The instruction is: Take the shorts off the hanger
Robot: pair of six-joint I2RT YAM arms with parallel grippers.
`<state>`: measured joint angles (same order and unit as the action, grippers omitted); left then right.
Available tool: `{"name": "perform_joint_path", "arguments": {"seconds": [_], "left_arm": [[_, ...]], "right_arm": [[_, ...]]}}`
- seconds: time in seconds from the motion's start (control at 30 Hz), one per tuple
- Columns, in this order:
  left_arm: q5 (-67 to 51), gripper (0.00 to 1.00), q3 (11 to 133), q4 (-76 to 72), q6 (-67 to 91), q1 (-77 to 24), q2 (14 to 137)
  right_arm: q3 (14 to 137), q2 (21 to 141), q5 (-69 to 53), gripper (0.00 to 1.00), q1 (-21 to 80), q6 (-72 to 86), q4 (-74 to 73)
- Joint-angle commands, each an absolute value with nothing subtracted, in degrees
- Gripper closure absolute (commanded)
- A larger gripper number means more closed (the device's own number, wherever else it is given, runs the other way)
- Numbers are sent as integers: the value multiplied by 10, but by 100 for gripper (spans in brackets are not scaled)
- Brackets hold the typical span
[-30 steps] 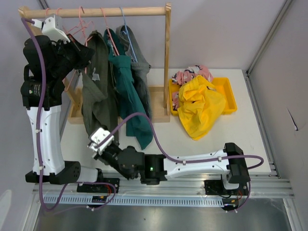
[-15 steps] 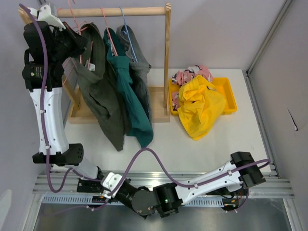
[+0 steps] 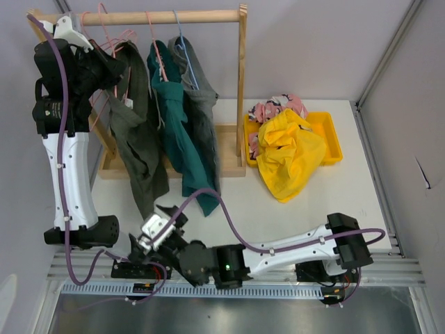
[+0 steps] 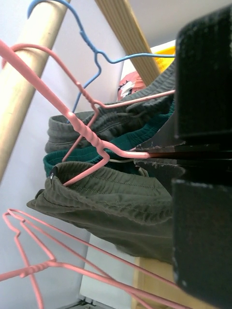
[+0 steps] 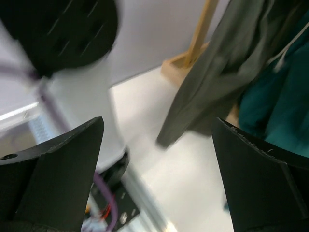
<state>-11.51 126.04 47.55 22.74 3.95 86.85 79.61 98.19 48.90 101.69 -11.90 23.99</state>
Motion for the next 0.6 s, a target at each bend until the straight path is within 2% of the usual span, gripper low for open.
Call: {"name": "perform_joint_path", "arguments": {"seconds": [0.0, 0.33, 0.57], "left_arm": [[-142, 100, 1251, 405, 243, 41, 829], [-172, 100, 1230, 399, 250, 41, 801], [-194, 100, 1238, 400, 263, 41, 792]], "right_arm": [[889, 1002, 462, 1, 968, -177, 285], [1058, 1099, 381, 1, 875, -195, 258], [1096, 1150, 351, 1, 839, -155, 251]]}}
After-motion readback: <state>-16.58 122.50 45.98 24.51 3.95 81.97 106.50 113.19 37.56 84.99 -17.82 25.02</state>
